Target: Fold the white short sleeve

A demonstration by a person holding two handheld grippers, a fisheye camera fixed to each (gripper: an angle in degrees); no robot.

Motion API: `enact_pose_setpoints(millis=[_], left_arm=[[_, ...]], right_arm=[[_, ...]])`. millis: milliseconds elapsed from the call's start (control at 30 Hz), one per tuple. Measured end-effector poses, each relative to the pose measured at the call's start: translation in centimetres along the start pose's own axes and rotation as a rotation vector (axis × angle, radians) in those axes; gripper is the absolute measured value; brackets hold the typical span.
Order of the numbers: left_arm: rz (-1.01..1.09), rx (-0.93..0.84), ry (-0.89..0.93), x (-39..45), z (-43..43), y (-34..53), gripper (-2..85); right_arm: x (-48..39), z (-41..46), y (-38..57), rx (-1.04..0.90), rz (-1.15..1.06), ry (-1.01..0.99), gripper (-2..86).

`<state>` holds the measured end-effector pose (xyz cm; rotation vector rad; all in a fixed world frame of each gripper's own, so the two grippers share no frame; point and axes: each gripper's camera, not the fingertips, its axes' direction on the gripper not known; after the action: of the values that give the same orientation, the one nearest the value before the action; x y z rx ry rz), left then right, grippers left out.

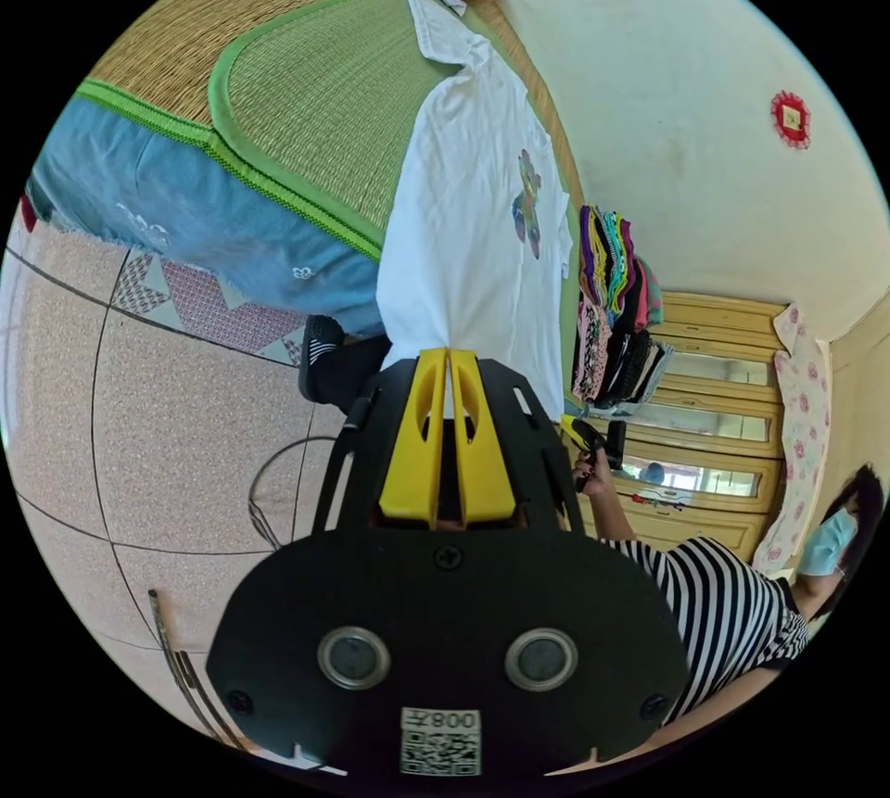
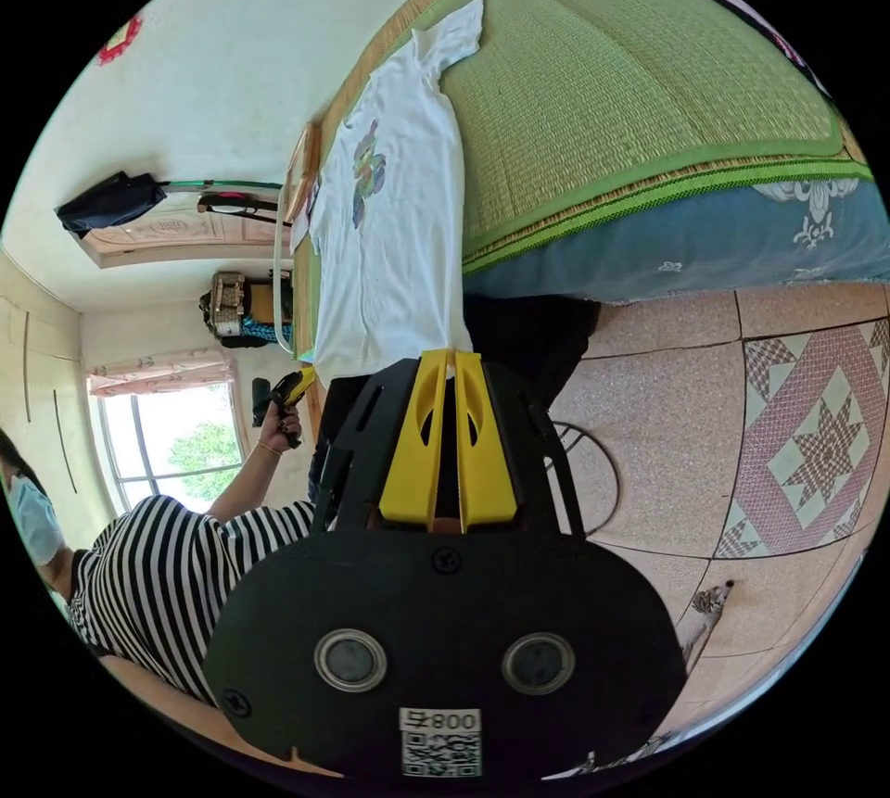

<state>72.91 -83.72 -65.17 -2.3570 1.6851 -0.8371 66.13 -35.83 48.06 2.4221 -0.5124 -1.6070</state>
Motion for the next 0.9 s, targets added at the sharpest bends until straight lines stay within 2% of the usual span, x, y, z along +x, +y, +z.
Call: enact_pose_setpoints(millis=[367, 600, 767, 900], left_arm=[[-0.029, -0.018, -0.012, 2.8, -3.2, -1.9, 0.3], [-0.048, 0.029, -0.03, 6.0, -6.1, -4.1, 0.3], [0.016, 0.053, -0.027, 12.0, -7.3, -8.6, 0.3], [0.095, 0.024, -0.061, 17.7, -6.1, -13.1, 0.2]], right_arm=[[-0.1, -1.8, 1.1, 0.0, 0.016, -0.029, 1.0], [-0.4, -1.9, 0.7, 0.008, 0.05, -0.04, 0.4], [-0.4, -3.6, 1.0, 0.061, 0.101, -0.01, 0.1], [-4.2, -4.3, -1.5, 0.113, 0.045, 0.052, 0.1]])
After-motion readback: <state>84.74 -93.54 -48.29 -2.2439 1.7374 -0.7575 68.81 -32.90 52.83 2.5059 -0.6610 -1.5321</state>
